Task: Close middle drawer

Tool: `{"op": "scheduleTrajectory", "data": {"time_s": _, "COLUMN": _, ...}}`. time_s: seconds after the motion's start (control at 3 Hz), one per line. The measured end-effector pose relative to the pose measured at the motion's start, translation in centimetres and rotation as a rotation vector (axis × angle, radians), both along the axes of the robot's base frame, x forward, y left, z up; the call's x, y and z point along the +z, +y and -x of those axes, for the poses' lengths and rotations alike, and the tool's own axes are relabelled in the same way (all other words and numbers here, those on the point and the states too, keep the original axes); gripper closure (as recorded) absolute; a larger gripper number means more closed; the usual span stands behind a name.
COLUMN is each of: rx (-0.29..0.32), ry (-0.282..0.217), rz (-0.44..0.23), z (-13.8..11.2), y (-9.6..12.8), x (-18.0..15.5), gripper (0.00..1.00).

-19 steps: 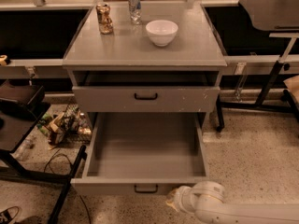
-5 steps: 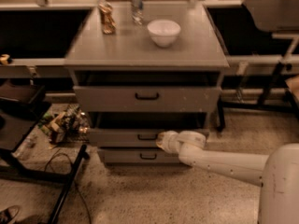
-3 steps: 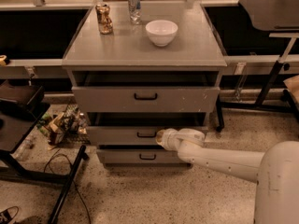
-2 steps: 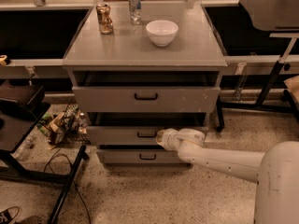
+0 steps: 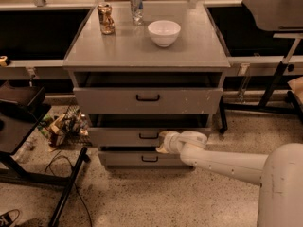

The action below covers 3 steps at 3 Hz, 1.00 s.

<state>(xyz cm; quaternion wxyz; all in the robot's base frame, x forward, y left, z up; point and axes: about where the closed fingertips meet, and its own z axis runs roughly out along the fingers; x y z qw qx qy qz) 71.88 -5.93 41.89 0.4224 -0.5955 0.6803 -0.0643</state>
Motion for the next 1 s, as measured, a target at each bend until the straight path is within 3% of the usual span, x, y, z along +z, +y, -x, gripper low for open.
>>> {"op": "scheduleTrajectory", "data": {"time_s": 0.33, "rx": 0.000, "ry": 0.000, "rz": 0.000, "z": 0.00, "y": 0.00, "x": 0.00, "gripper": 0.00}}
{"op": "scheduleTrajectory", "data": {"time_s": 0.67, "rx": 0.000, "ry": 0.000, "rz": 0.000, "z": 0.00, "y": 0.01, "x": 0.00, "gripper": 0.00}}
{"op": "scheduleTrajectory", "data": {"time_s": 1.0, "rx": 0.000, "ry": 0.000, "rz": 0.000, "z": 0.01, "y": 0.01, "x": 0.00, "gripper": 0.18}}
